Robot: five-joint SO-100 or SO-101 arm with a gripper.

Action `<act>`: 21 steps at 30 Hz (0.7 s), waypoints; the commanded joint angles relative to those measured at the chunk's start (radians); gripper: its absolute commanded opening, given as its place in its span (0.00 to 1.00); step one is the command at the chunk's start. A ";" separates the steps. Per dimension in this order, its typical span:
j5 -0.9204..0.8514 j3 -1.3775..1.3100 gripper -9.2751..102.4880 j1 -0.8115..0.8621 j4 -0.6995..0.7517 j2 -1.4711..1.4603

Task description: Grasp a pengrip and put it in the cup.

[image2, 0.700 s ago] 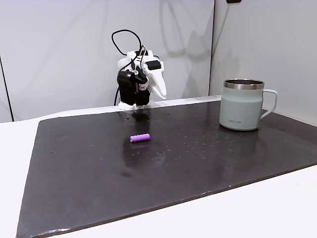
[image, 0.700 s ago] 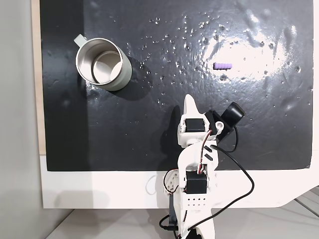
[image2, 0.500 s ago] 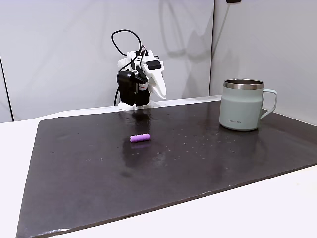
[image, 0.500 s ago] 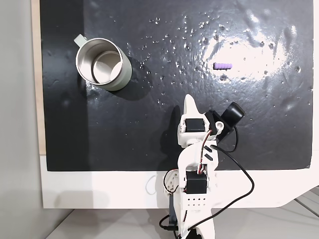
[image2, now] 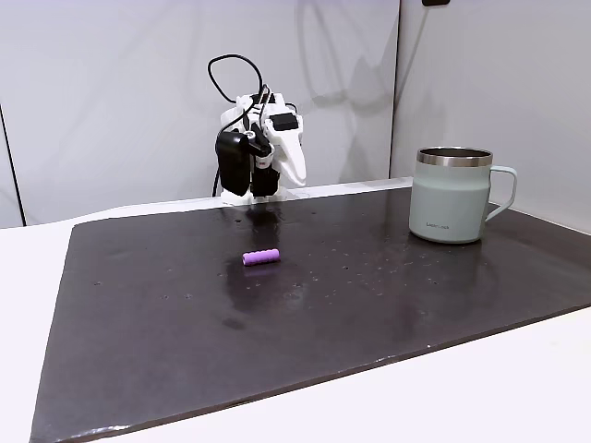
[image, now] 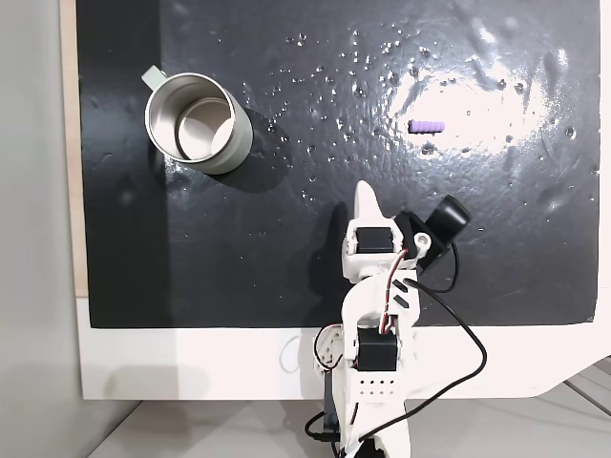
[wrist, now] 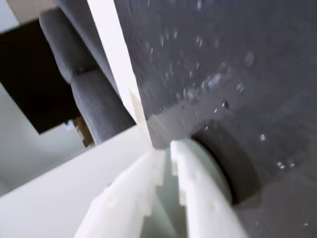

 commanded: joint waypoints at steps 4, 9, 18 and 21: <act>-0.031 -0.288 0.08 -0.008 0.147 -0.074; -0.040 -0.583 0.08 0.025 0.233 -0.357; -0.107 -1.011 0.21 0.172 0.380 -0.808; -0.137 -1.121 0.25 0.206 0.422 -0.946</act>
